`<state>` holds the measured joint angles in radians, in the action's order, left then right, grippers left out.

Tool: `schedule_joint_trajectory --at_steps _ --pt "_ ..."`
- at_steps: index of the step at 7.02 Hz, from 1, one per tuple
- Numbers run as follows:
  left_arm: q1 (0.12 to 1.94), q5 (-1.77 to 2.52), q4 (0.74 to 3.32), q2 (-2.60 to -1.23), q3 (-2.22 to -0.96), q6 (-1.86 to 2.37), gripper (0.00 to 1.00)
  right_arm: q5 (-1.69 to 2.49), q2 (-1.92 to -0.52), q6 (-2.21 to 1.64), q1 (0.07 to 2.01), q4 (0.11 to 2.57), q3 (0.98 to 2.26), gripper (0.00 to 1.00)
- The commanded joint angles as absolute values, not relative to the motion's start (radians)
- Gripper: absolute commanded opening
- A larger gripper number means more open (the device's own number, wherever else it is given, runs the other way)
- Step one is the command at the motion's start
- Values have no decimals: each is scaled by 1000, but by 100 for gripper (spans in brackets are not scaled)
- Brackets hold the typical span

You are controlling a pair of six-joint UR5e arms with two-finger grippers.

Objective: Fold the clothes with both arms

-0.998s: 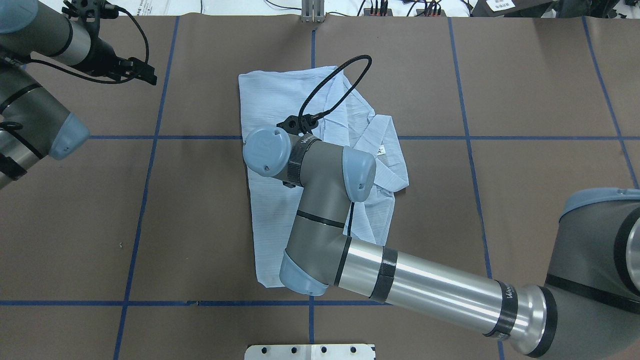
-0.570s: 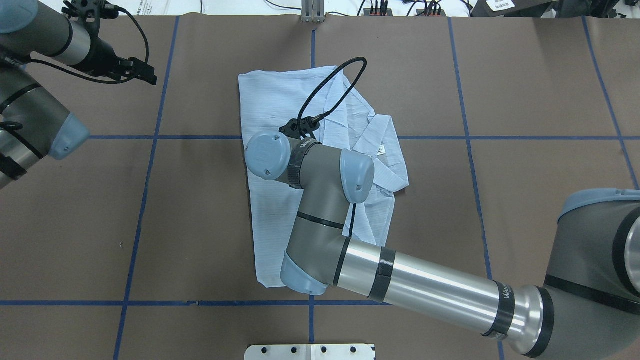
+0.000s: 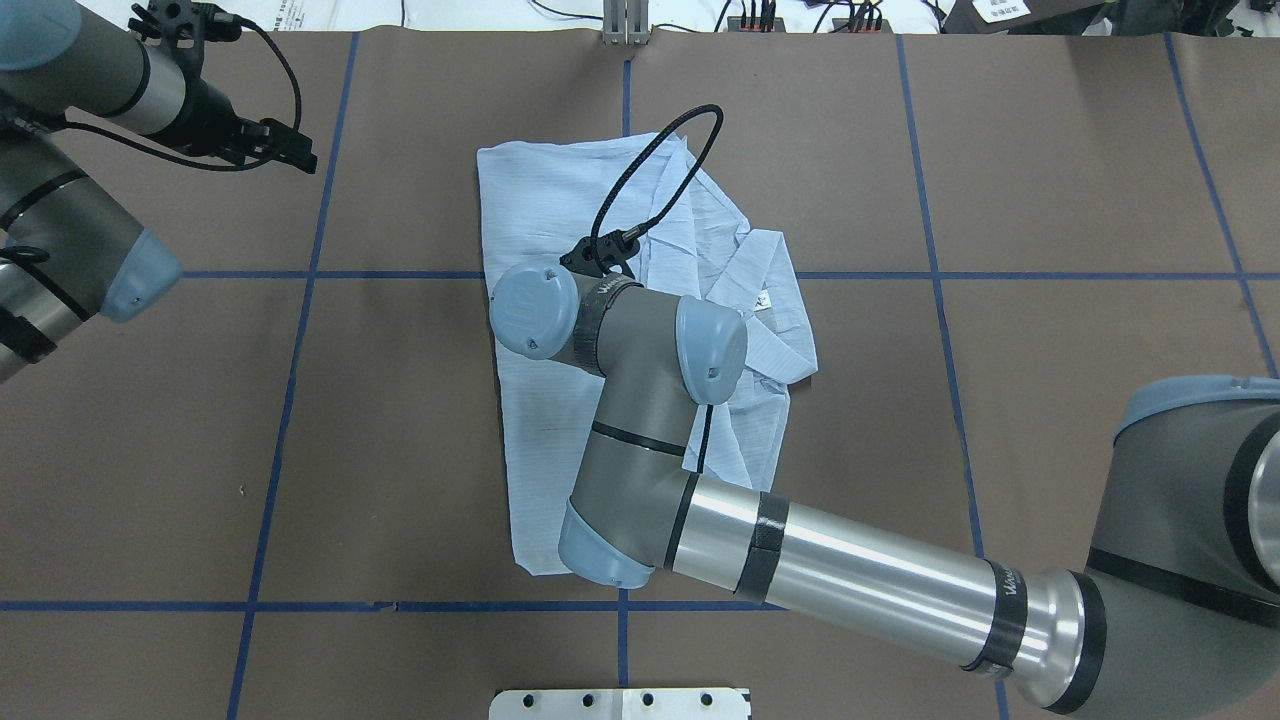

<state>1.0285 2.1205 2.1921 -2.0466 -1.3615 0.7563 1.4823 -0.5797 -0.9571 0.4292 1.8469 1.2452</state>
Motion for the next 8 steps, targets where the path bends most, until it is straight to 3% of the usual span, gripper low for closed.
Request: schedule_joint_trajectory --at_steps 1,3,6,8 --pt "1026 2120 2192 -2046 -1362 756 100 1468 -586 -899 442 1925 1265 100" --pt "1025 2120 2192 -2048 -1364 756 100 1467 -670 -794 488 2011 1385 100" --pt "1026 2121 2194 -2048 -1365 756 100 1433 -952 -605 573 2006 1628 100" --pt "1025 2125 2194 -2048 -1370 759 100 1466 -982 -595 601 1885 1657 100"
